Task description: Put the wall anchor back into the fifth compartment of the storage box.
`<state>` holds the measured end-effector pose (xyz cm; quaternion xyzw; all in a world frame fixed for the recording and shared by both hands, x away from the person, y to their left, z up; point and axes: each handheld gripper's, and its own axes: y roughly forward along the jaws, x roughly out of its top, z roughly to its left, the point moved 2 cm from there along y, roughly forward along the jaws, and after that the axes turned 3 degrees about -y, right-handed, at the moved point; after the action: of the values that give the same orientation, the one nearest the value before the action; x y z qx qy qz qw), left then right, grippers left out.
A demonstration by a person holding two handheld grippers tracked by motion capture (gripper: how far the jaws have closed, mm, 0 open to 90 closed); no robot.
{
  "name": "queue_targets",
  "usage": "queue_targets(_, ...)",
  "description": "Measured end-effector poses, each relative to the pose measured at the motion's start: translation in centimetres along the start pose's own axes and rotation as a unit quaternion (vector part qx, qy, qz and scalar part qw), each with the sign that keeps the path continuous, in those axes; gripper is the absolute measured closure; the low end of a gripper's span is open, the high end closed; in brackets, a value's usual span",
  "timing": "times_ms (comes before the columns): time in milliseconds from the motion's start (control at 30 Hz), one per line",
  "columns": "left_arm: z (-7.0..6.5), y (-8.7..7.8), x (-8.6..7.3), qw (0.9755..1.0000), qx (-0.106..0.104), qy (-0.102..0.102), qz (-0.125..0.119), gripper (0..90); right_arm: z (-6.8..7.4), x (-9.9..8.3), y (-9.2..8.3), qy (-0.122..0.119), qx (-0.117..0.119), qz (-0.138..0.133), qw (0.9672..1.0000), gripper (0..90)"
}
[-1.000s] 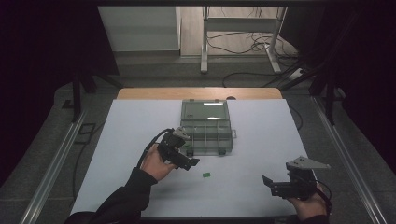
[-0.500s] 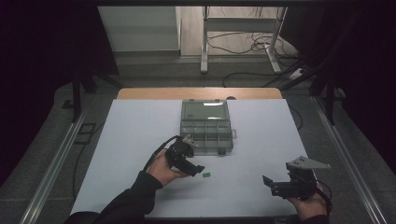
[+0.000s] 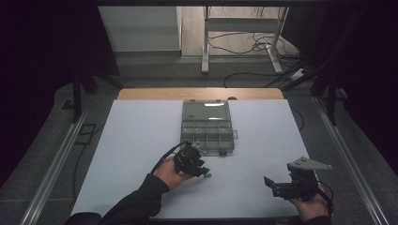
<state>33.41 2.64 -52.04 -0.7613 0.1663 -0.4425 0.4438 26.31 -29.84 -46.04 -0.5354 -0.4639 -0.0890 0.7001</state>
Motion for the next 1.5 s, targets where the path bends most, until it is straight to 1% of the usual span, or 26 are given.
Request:
queue_targets(33,-0.2,0.2,0.0,1.0,-0.002,0.001,0.001,65.6,0.0,0.0,0.0,0.0,0.0,0.0,1.0,0.8)
queue_targets(67,-0.1,0.2,0.1,0.9999,-0.002,0.013,0.01,68.5,0.0,0.0,0.0,-0.001,0.0,0.0,1.0,0.8)
queue_targets(200,-0.5,0.7,0.1,0.9996,0.001,0.024,0.016,77.0,0.0,0.0,0.0,-0.001,0.0,0.0,1.0,0.8)
queue_targets(267,-0.5,0.9,0.1,0.9995,-0.003,0.024,0.022,79.4,0.0,0.0,0.0,-0.001,0.001,0.0,1.0,0.8)
queue_targets(400,-0.5,1.3,0.0,0.9995,0.004,0.021,0.024,81.6,0.0,0.0,0.0,-0.001,0.001,0.0,1.0,0.8)
queue_targets(500,-0.4,1.5,-0.1,0.9992,0.014,0.022,0.029,81.9,0.0,0.0,0.0,-0.002,0.001,0.0,1.0,0.8)
queue_targets(667,-0.5,1.5,-0.1,0.999,0.018,0.03,0.027,83.5,0.0,0.0,0.0,-0.001,0.001,0.001,1.0,0.8)
queue_targets(767,-0.4,1.4,-0.2,0.9991,0.012,0.027,0.029,84.2,0.0,0.0,0.0,-0.001,0.0,0.002,1.0,0.8)
queue_targets(900,-0.2,1.2,-0.1,0.9994,0.006,0.019,0.03,84.2,0.0,0.0,0.0,0.0,-0.002,0.001,1.0,0.8)
queue_targets(1067,-0.4,0.5,0.3,0.9995,0.01,0.022,0.021,84.2,0.0,0.0,0.0,0.0,-0.004,0.001,1.0,0.8)
queue_targets(1167,-0.4,0.1,0.5,0.9995,0.014,0.021,0.017,84.1,0.0,0.0,0.0,-0.008,-0.009,0.001,0.9999,0.9)
queue_targets(1300,-0.1,-0.4,0.6,0.9996,0.019,0.017,0.012,84.0,0.1,0.0,0.1,-0.014,-0.008,0.005,0.9999,1.0)
queue_targets(1433,0.2,-1.0,0.7,0.9998,0.018,0.009,0.005,84.0,0.1,0.0,0.0,-0.011,-0.007,0.002,0.9999,0.9)
queue_targets(1467,0.3,-1.1,0.7,0.9998,0.019,0.004,0.001,83.9,0.1,0.0,0.0,-0.011,-0.007,0.002,0.9999,1.0)
queue_targets(1500,0.4,-1.3,0.7,0.9998,0.021,0.005,0.002,83.9,0.1,0.0,0.0,-0.01,-0.007,0.001,0.9999,1.0)
